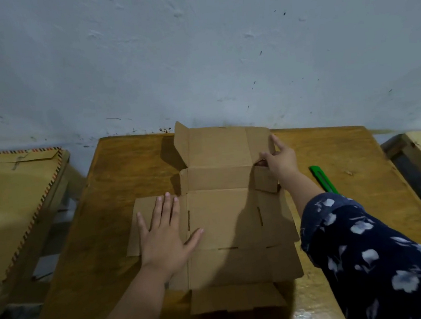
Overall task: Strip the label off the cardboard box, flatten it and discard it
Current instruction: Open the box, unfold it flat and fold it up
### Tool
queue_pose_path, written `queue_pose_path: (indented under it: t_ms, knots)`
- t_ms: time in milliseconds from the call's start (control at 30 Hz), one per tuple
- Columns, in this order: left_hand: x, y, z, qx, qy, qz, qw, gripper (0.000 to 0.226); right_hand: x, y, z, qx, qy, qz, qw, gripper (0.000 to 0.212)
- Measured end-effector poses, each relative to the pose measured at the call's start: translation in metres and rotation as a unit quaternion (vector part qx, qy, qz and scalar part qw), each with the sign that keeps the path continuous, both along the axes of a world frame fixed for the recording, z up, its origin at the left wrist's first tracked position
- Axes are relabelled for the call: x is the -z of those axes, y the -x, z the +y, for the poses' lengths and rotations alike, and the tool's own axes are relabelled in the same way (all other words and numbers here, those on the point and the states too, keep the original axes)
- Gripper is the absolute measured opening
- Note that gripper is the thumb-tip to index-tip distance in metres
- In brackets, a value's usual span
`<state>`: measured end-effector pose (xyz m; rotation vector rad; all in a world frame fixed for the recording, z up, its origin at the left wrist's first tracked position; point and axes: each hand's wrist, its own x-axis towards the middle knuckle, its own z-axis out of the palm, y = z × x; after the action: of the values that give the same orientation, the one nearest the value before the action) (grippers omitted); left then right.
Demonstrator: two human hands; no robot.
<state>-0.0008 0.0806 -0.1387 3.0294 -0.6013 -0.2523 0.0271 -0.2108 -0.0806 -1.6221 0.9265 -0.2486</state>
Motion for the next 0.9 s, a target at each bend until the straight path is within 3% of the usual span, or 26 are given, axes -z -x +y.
queue_pose_path:
  t_ms: [333, 467, 600, 700, 800, 900]
  knots:
    - [-0.003, -0.001, -0.003, -0.003, 0.002, 0.034, 0.999, 0.092, -0.006, 0.042, 0.008, -0.021, -0.057, -0.009, 0.998, 0.06]
    - [-0.013, -0.005, -0.005, -0.027, 0.086, 0.065, 0.994, 0.095, -0.011, 0.05, 0.011, -0.011, -0.06, -0.033, 0.998, 0.061]
    - [-0.048, -0.026, -0.033, 0.009, 0.15, -0.111, 0.982, 0.091, -0.014, 0.048, 0.012, -0.01, -0.062, -0.068, 0.996, 0.061]
    - [-0.081, -0.052, -0.069, 0.134, 0.093, -0.185, 0.969, 0.086, -0.016, 0.049, 0.013, -0.009, -0.071, -0.089, 0.993, 0.061]
    - [-0.095, -0.077, -0.102, 0.222, 0.012, -0.12, 0.968, 0.108, -0.015, 0.054, 0.011, -0.016, -0.087, -0.106, 0.99, 0.061]
    - [-0.095, -0.099, -0.126, 0.228, -0.038, -0.052, 0.972, 0.133, -0.011, 0.057, 0.006, -0.026, -0.094, -0.111, 0.989, 0.061]
